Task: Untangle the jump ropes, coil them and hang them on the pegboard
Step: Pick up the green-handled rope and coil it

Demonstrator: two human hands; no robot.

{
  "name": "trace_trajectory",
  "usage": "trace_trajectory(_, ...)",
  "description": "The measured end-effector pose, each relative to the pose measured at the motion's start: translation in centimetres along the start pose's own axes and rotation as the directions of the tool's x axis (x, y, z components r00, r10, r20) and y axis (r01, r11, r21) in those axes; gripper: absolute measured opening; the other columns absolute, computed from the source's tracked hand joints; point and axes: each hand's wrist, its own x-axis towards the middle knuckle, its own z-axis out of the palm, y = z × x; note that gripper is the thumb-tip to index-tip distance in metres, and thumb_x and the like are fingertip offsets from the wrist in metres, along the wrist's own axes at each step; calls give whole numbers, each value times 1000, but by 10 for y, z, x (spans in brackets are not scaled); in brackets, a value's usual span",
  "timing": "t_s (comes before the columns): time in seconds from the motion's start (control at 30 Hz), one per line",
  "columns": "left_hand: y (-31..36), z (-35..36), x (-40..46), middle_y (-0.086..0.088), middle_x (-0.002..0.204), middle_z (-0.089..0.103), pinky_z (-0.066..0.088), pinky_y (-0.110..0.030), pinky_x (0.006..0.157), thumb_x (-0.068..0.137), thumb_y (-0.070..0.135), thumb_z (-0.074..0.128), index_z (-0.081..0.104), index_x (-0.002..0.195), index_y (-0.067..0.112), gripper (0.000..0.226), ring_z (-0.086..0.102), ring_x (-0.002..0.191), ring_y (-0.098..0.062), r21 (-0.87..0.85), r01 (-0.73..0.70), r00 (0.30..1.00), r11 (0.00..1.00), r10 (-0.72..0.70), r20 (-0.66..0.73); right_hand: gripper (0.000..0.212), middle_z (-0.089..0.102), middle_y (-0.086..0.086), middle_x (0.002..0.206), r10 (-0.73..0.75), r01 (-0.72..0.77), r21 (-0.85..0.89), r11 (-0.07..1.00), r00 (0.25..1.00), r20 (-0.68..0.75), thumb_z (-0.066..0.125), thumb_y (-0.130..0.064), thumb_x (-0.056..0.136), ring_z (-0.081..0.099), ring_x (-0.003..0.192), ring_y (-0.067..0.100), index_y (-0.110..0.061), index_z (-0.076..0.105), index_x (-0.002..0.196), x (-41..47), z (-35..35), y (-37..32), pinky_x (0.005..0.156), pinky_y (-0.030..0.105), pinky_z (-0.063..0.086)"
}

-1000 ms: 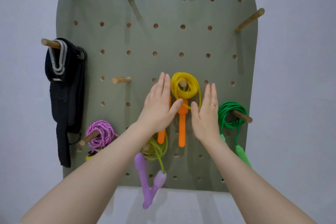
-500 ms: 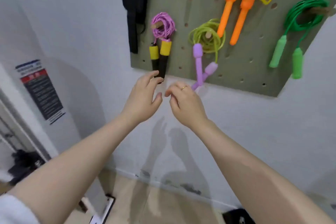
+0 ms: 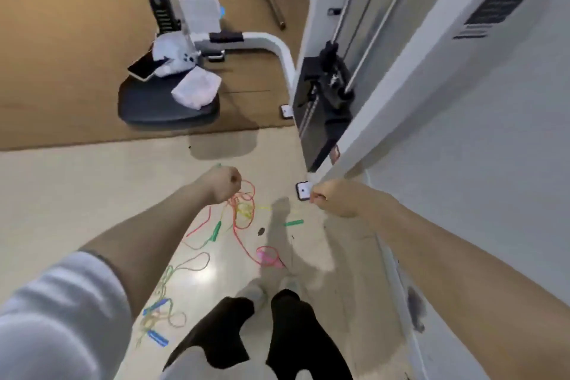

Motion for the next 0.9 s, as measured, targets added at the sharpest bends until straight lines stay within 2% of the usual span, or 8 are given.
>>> trace_trajectory(0.13, -80, 35, -43, -15, 119, 63, 41, -28, 89, 93, 14, 45, 60, 115, 4, 29, 56, 110, -30, -254, 325, 944, 911, -328, 31, 30, 59, 12, 117, -155, 167, -92, 982, 980, 127, 33, -18, 97, 51, 107, 26, -6, 57, 111, 69, 16, -44, 85, 30, 38)
trace_trajectory(0.3, -138, 91, -84, -14, 118, 61, 46, -37, 92, 93, 13, 42, 60, 111, 3, 27, 58, 104, -31, -517, 500, 846, 694, -520, 120, 29, 57, 9, 114, -178, 253, -178, 951, 918, 353, 34, -20, 96, 52, 105, 26, -8, 57, 109, 134, 73, -86, 80, 31, 40)
trace_trajectory(0.37, -159, 112, -95, -13, 118, 61, 46, -39, 94, 92, 14, 42, 59, 110, 5, 27, 58, 104, -31, -574, 535, 819, 620, -547, 173, 27, 56, 7, 109, -156, 287, -234, 929, 877, 455, 33, -21, 97, 52, 101, 25, -9, 56, 107, 156, 100, -102, 79, 33, 42)
trace_trajectory(0.43, -181, 130, -105, -15, 113, 63, 47, -41, 93, 91, 14, 42, 60, 108, 5, 27, 59, 104, -32, -625, 561, 792, 542, -571, 216, 21, 55, 7, 102, -125, 310, -278, 909, 839, 529, 33, -19, 97, 50, 90, 24, -12, 53, 96, 177, 124, -120, 69, 30, 40)
trace_trajectory(0.57, -239, 156, -109, -12, 110, 64, 48, -41, 91, 90, 14, 44, 60, 104, 9, 22, 60, 100, -31, -678, 595, 742, 432, -618, 259, 26, 47, 2, 76, -117, 289, -244, 926, 832, 542, 35, -14, 95, 45, 82, 23, -15, 40, 69, 221, 170, -168, 55, 26, 29)
trace_trajectory(0.73, -305, 195, -65, -8, 105, 66, 46, -31, 83, 91, 13, 43, 59, 104, 13, 20, 61, 94, -26, -755, 565, 708, 333, -666, 236, 16, 61, 12, 101, -122, 163, -57, 985, 891, 438, 42, -14, 91, 56, 95, 28, -10, 58, 92, 292, 250, -195, 73, 30, 39)
trace_trajectory(0.8, -322, 220, -31, -7, 99, 66, 45, -24, 70, 92, 11, 41, 57, 99, 14, 18, 60, 84, -23, -794, 533, 707, 291, -669, 230, 20, 63, 12, 105, -53, 99, -75, 992, 884, 465, 44, -13, 90, 57, 101, 29, -8, 60, 100, 320, 286, -182, 81, 32, 43)
trace_trajectory(0.9, -350, 267, 32, -3, 96, 66, 39, -10, 60, 93, 10, 40, 58, 100, 15, 21, 60, 82, -20, -804, 502, 723, 317, -664, 190, 30, 61, 15, 115, -12, 114, -185, 976, 879, 477, 40, -16, 94, 56, 106, 30, -4, 59, 112, 373, 337, -154, 89, 34, 46)
